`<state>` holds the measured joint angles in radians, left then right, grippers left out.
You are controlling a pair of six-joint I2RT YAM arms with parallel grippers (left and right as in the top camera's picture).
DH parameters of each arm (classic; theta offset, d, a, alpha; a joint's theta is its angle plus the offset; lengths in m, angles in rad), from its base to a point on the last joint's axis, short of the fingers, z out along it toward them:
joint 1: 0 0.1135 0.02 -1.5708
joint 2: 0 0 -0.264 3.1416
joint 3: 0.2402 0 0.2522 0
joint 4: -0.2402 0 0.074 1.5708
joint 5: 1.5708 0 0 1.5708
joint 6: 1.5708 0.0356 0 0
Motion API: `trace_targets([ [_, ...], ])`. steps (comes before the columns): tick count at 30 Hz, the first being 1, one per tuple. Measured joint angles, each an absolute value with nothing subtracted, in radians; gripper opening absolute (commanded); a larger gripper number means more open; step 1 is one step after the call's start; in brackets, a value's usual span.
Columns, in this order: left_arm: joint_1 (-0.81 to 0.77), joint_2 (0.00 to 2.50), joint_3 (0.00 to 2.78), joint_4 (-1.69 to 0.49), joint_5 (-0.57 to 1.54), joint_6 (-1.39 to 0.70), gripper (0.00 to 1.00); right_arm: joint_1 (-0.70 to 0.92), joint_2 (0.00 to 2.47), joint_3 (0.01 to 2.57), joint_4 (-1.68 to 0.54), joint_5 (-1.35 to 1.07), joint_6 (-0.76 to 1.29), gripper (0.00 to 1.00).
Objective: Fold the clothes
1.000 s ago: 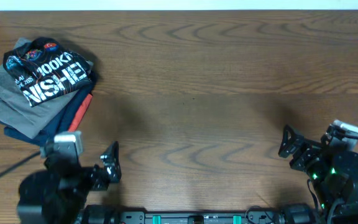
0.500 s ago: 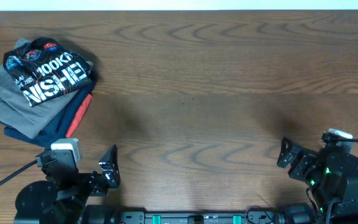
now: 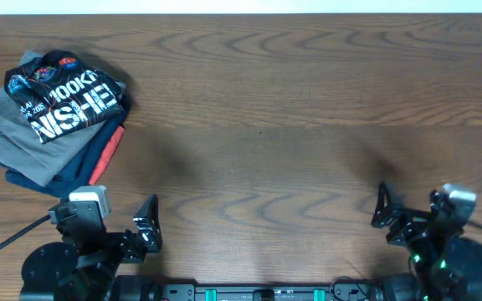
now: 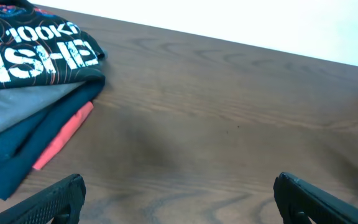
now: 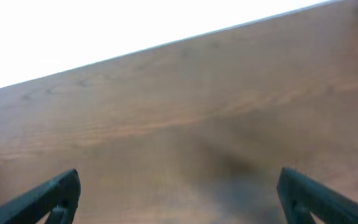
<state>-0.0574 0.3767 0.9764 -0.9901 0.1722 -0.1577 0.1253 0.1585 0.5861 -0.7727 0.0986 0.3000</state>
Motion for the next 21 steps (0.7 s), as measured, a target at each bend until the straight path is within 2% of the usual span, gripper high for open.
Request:
trace_targets([
  [5, -0.057, 0.377, 0.976, -0.99, 0.172, -0.158, 0.98, 0.11, 0.023, 0.416, -0.604, 0.051, 0.231, 0.99],
  [18, -0.057, 0.377, 0.975, -0.99, 0.172, -0.158, 0.98, 0.11, 0.011, 0.073, -0.034, 0.018, 0.079, 0.99],
  [21, -0.057, 0.377, 0.975, -0.991, 0.172, -0.158, 0.98, 0.11, 0.011, 0.014, -0.027, 0.013, 0.051, 0.99],
])
